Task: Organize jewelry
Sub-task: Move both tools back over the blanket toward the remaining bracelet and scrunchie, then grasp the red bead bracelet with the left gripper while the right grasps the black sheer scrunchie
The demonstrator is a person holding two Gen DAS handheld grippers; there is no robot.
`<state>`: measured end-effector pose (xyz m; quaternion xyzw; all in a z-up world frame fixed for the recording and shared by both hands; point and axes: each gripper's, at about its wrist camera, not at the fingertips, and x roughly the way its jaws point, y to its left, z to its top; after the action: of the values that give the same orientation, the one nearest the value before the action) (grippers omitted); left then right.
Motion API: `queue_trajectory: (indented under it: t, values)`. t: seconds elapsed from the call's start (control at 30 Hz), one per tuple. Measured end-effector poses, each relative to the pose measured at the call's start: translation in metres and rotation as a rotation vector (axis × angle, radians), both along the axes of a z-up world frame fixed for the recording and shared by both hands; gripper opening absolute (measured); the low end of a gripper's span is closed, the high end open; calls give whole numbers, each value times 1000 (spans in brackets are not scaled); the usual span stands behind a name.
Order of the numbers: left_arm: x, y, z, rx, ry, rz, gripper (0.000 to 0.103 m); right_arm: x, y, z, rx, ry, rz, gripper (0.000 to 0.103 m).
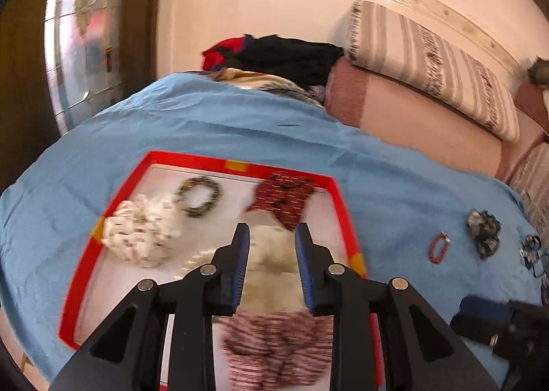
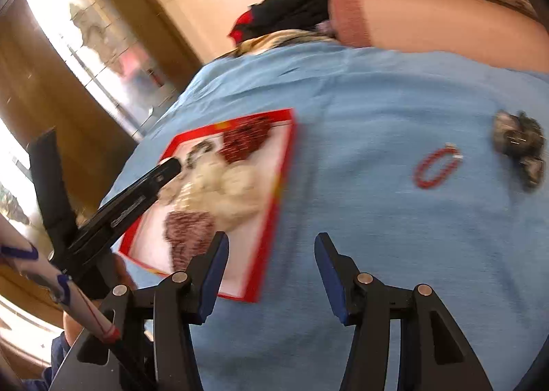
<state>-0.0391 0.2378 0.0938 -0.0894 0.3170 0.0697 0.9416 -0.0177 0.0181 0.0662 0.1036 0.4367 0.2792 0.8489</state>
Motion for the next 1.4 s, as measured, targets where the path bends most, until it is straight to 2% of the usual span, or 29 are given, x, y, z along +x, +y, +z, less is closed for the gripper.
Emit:
queue_trajectory:
  t: [0.27, 0.33, 0.47, 0.63, 0.77, 1.0, 1.03, 1.1, 1.13, 1.27, 1.4]
  values:
    - [6, -76, -6, 58, 20, -169, 36, 15, -111, -6, 52, 24, -223, 58]
    - [9, -97, -10, 61, 45, -216, 36, 21, -140, -9, 78, 35, -291, 58]
    - [20, -144, -17, 48, 108, -345, 49, 30, -181, -9, 116, 48, -380, 58]
    - [51, -190, -28, 34, 195, -460, 52, 31, -215, -6, 178, 54, -443, 60]
    - [97, -212, -54, 49, 300, -480, 52, 29, -224, -4, 215, 49, -448, 61]
    - [145, -238, -89, 143, 365, -455, 51, 35, -236, -9, 238, 48, -468, 61]
    - [147, -241, -90, 158, 343, -452, 51, 37, -238, -11, 236, 51, -475, 61]
    - [145, -248, -90, 190, 305, -450, 31, 41, -241, -13, 232, 54, -485, 61]
    - [143, -248, -90, 185, 292, -445, 14, 44, -243, -14, 227, 55, -488, 61]
    - [125, -241, -88, 159, 271, -430, 14, 56, -248, -18, 207, 52, -514, 70]
    - [98, -231, -83, 127, 293, -445, 14, 75, -242, -24, 177, 56, -508, 78]
